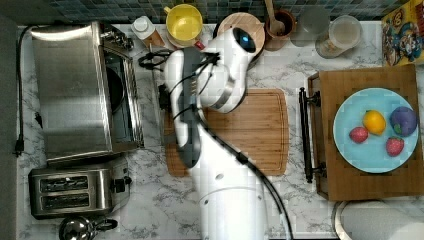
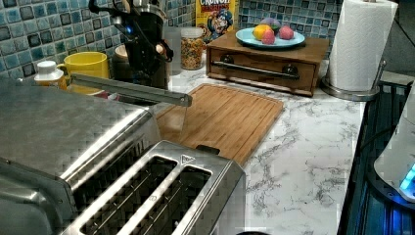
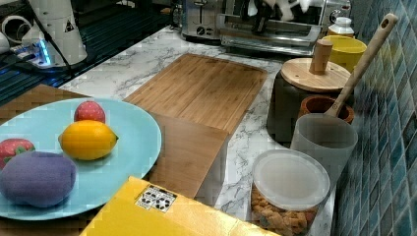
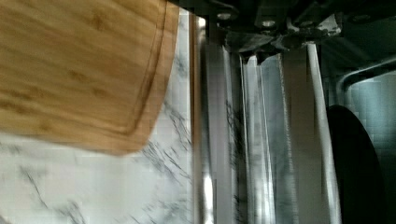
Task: Close the oven.
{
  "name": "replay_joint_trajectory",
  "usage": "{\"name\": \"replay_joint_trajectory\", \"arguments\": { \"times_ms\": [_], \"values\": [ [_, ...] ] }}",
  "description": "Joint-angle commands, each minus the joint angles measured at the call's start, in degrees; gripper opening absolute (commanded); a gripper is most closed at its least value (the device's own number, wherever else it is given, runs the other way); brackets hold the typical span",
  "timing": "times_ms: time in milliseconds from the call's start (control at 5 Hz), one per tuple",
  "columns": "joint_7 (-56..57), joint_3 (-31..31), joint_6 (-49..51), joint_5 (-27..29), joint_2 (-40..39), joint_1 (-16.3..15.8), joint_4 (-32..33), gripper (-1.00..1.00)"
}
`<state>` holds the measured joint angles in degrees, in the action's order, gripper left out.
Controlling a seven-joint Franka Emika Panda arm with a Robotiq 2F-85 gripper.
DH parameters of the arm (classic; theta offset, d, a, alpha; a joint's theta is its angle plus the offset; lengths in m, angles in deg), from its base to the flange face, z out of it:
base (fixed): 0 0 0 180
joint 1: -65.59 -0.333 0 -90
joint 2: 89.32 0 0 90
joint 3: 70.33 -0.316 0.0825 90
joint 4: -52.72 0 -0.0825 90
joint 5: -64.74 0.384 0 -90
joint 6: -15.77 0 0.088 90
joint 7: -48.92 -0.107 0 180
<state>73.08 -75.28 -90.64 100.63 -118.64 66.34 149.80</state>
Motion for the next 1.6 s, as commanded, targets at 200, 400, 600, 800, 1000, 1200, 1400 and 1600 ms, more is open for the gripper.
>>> {"name": "replay_joint_trajectory", "arguments": {
  "times_ms": [200, 400, 600, 800, 1000, 1200, 1400, 1600],
  "values": [
    [-4.0, -6.99, -20.56, -8.75, 19.56, -13.13, 6.16, -1.0],
    [-7.09, -6.72, -32.01, -14.5, 23.98, -15.49, 12.31, -1.0],
    [-12.32, -8.06, -37.95, -19.01, 28.46, -17.61, 15.53, -1.0],
    [-13.28, -9.17, -43.16, -19.85, 31.97, -17.8, 17.96, -1.0],
    [-21.37, -9.05, -38.79, -27.66, 31.0, -17.13, 15.73, -1.0],
    [-21.36, -10.01, -38.8, -27.61, 31.01, -16.16, 15.73, -1.0],
    [-21.32, -10.21, -38.81, -27.6, 31.01, -15.97, 15.74, -1.0],
    [-21.36, -9.88, -38.79, -27.62, 31.01, -16.3, 15.74, -1.0]
  ]
}}
